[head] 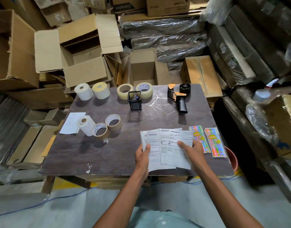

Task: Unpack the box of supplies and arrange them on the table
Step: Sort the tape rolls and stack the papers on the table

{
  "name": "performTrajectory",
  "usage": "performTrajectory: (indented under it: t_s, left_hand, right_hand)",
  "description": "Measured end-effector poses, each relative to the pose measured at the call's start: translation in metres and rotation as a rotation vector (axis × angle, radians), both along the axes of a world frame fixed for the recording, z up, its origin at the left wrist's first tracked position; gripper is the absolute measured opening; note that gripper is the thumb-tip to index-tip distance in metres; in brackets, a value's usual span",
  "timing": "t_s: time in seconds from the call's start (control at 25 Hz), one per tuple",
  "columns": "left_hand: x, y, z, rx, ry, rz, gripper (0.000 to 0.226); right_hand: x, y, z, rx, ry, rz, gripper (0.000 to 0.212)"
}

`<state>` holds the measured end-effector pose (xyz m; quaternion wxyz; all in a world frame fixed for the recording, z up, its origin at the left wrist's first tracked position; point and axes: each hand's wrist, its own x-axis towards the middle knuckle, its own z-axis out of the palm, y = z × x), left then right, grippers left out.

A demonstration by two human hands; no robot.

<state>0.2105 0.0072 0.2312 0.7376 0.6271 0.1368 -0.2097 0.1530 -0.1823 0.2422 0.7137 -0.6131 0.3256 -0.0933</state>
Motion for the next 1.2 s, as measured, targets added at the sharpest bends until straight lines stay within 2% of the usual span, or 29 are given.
performTrajectory:
  t_s: [0.12, 0.32, 0.44, 0.56, 0.68, 0.72, 0.84, 0.88, 0.96, 1.04, 1.2]
  left_hand:
    - [-0.001, 0.000, 0.000, -0.016, 0.000, -0.023, 0.022]
    - [-0.001, -0.002, 0.002, -0.004, 0.013, -0.113, 0.024]
    - [-0.001, -0.006, 0.002, -0.023, 0.053, -0.071, 0.026]
    - [0.000, -0.008, -0.001, -0.038, 0.063, -0.047, 0.027]
    - [-0.001, -0.010, -0.001, -0.063, 0.022, -0.042, 0.025]
    - [0.000, -0.010, 0.000, -0.052, -0.015, -0.042, 0.031]
    - [0.004, -0.007, -0.004, 0.149, -0.214, -0.110, 0.085]
    - [0.004, -0.006, -0.006, 0.216, -0.280, -0.142, 0.089]
    - [0.005, -0.005, -0.012, 0.322, -0.362, -0.198, 0.073]
    - [0.008, -0.003, -0.016, 0.403, -0.398, -0.236, 0.053]
    - [0.027, 0.009, -0.016, 0.421, -0.416, -0.297, 0.049]
  right_hand:
    - [0.004, 0.008, -0.003, -0.003, 0.019, 0.064, 0.024]
    - [0.018, 0.031, -0.012, -0.014, 0.067, 0.306, 0.032]
    - [0.026, 0.044, -0.015, -0.059, 0.081, 0.284, 0.035]
    - [0.026, 0.054, -0.014, -0.121, 0.104, 0.260, 0.026]
    - [0.023, 0.059, -0.019, -0.181, 0.112, 0.217, 0.044]
    - [0.024, 0.059, -0.022, -0.220, 0.111, 0.208, 0.053]
    - [0.023, 0.059, -0.020, -0.342, 0.082, 0.216, 0.077]
    - [0.023, 0.060, -0.018, -0.388, 0.044, 0.219, 0.079]
    - [0.023, 0.061, -0.019, -0.479, -0.023, 0.214, 0.065]
    - [0.024, 0.058, -0.025, -0.541, -0.007, 0.226, 0.045]
    - [0.033, 0.041, -0.028, -0.559, -0.001, 0.289, 0.034]
